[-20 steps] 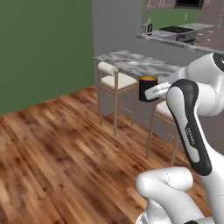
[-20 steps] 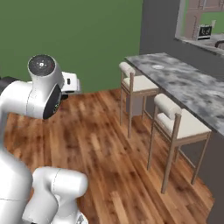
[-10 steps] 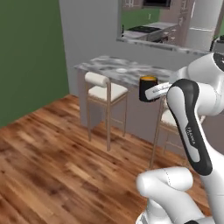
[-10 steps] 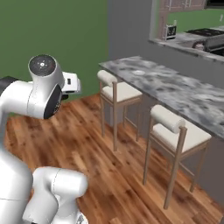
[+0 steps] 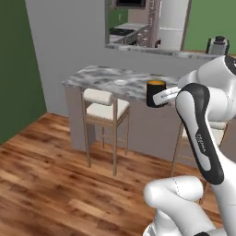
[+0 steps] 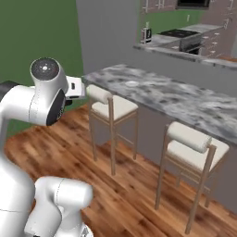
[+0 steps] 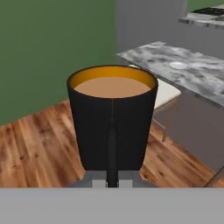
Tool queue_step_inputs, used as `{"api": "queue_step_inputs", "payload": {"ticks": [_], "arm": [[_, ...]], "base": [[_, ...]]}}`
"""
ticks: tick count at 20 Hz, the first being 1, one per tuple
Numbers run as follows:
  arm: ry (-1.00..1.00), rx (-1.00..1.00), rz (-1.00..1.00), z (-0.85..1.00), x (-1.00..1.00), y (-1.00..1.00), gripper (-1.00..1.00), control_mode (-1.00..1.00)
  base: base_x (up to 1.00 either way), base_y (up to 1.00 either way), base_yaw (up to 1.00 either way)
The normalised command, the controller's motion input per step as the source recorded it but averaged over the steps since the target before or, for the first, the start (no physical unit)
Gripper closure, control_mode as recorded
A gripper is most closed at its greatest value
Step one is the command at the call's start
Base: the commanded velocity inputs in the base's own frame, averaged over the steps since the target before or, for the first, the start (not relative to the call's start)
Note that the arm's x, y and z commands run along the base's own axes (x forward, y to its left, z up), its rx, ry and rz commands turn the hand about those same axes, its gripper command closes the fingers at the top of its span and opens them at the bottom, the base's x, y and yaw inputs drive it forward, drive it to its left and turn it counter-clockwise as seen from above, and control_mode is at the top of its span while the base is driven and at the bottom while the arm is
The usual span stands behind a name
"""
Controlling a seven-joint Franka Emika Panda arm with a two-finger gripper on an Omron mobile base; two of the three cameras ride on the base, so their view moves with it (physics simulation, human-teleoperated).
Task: Pick the cup of tea, navigate to the dining table, and place it on the saucer.
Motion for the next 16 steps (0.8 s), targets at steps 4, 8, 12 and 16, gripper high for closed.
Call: {"api": "queue_step_inputs", "payload": {"ticks": [4,8,12,16], "arm": [[0.0,0.0,0.0,0.0,0.0,0.0,1.0,1.0],[0.0,0.0,0.0,0.0,0.0,0.0,1.0,1.0],[0.0,0.0,0.0,0.0,0.0,0.0,1.0,1.0],[0.0,0.0,0.0,0.0,0.0,0.0,1.0,1.0]], "base": [[1.0,0.97,-0.47],[1.0,0.97,-0.46],[1.0,0.84,-0.42],[1.0,0.81,-0.41]]}}
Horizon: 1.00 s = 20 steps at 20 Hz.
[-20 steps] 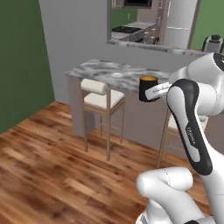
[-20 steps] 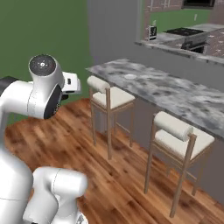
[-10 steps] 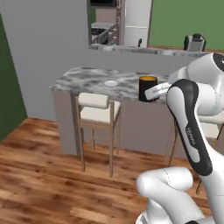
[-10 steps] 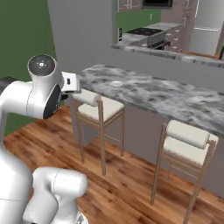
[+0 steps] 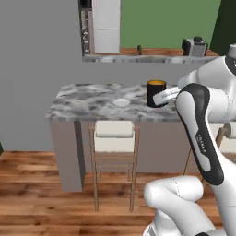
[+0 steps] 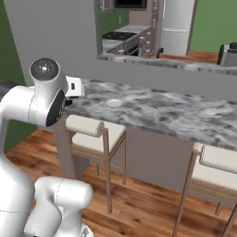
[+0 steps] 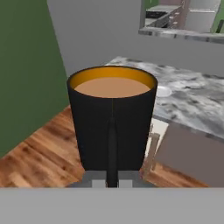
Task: Pick the cup of tea, navigate to the dining table, and place it on the saucer.
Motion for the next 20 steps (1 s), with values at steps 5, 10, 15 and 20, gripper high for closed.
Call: {"api": "queue_step_inputs", "payload": {"ticks": [5,10,15,20], "arm": [[0.0,0.0,0.0,0.0,0.0,0.0,1.0,1.0],[0.0,0.0,0.0,0.0,0.0,0.0,1.0,1.0],[0.0,0.0,0.0,0.0,0.0,0.0,1.0,1.0],[0.0,0.0,0.0,0.0,0.0,0.0,1.0,1.0]], "base": [[1.0,0.71,-0.35],[0.83,0.38,-0.2],[0.19,0.06,-0.04],[0.0,0.0,0.0]]}}
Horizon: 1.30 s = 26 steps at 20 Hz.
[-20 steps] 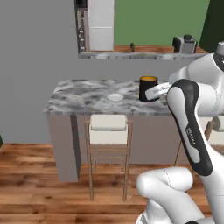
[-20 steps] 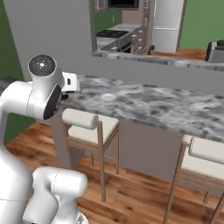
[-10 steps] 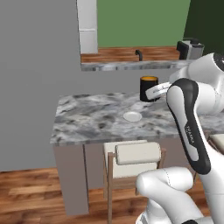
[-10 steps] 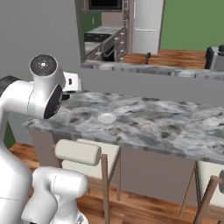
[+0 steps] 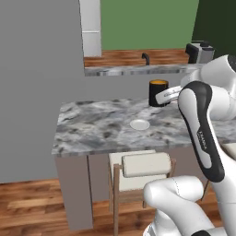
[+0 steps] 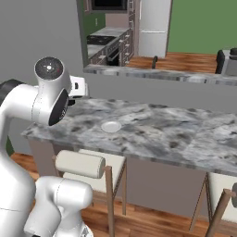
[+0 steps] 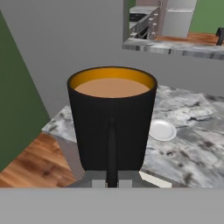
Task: Pick the cup of tea, navigate to the dining table, and place it on the saucer.
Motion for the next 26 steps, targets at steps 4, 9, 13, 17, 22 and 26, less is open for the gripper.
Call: {"api": "queue_step_inputs", "payload": {"ticks": [4,9,13,17,22,26], "arm": [[0.0,0.0,0.0,0.0,0.0,0.0,1.0,1.0],[0.0,0.0,0.0,0.0,0.0,0.0,1.0,1.0],[0.0,0.0,0.0,0.0,0.0,0.0,1.0,1.0],[0.0,0.0,0.0,0.0,0.0,0.0,1.0,1.0],[0.0,0.0,0.13,-0.05,0.21,-0.29,1.0,-1.0],[0.0,0.0,0.43,-0.22,0.21,-0.56,1.0,-1.0]], "base": [[0.0,0.0,0.0],[0.0,0.0,0.0],[0.0,0.0,0.0],[0.06,-0.08,0.0],[0.02,-0.05,0.01],[0.0,0.0,0.0]]}}
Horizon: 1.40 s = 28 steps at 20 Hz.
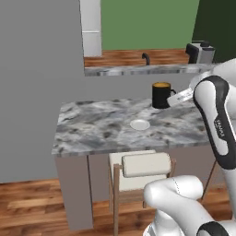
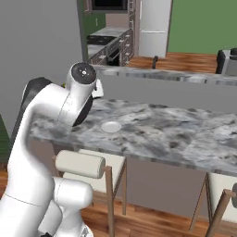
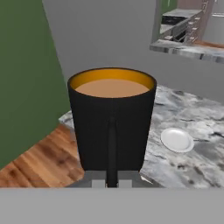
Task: Pick the cup of tea, navigate to the dining table, and place it on the saucer.
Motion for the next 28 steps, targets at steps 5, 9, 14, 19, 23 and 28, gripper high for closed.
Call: {"api": "queue_step_inputs", "payload": {"ticks": [5,9,14,19,23,28], "arm": [[0.0,0.02,0.62,-0.27,0.09,-0.78,1.0,-1.0],[0.01,0.0,0.58,-0.31,0.47,-0.73,1.0,-1.0],[0.0,0.01,0.5,-0.17,0.36,-0.61,1.0,-1.0],[0.0,0.0,0.2,-0.18,0.45,0.04,1.0,-1.0],[0.0,0.0,0.01,-0.1,0.47,0.14,1.0,-1.0],[0.0,0.0,-0.01,-0.23,0.29,0.33,1.0,-1.0]], "base": [[0.0,0.0,0.0],[0.0,0.0,0.0],[0.0,0.0,0.0],[0.0,0.0,0.0],[0.0,0.0,0.0],[0.0,0.0,0.0]]}}
